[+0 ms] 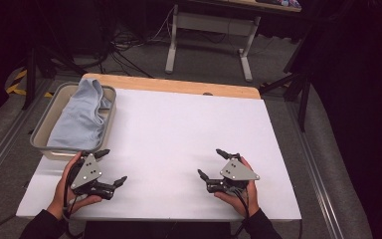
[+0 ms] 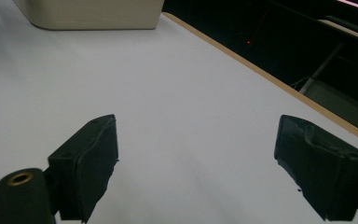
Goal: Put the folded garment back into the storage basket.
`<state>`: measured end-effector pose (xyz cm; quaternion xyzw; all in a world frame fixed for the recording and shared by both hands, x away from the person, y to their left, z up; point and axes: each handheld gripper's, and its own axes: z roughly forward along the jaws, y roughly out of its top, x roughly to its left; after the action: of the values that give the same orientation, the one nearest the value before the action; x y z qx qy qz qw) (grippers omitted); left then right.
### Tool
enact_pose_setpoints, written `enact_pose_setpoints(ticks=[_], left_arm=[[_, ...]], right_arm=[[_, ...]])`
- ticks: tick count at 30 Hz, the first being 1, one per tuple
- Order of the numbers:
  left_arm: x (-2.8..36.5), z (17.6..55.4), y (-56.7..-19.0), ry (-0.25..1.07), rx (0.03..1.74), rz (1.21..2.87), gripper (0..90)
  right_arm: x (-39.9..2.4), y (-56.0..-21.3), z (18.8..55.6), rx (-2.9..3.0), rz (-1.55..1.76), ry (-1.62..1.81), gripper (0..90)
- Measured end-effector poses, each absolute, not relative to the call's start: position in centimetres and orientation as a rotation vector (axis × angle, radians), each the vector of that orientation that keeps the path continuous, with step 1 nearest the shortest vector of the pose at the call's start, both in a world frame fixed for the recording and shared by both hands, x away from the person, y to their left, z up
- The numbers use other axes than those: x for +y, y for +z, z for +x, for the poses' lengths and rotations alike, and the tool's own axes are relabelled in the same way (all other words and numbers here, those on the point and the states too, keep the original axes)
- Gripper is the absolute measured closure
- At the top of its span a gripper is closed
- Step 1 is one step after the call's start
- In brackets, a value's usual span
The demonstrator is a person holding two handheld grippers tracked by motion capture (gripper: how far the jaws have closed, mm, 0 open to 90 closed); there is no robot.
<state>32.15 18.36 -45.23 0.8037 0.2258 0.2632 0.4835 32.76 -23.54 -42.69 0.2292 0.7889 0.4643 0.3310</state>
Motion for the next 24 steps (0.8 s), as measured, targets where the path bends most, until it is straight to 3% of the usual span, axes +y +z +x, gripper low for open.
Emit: enact_pose_setpoints(ticks=[24], left_arm=[[18.31, 32.11, -45.01, 0.641, 0.549, 1.957, 2.8]], right_arm=[[-23.48, -42.69, 32.48, 2.027, 0.602, 1.218, 12.7]])
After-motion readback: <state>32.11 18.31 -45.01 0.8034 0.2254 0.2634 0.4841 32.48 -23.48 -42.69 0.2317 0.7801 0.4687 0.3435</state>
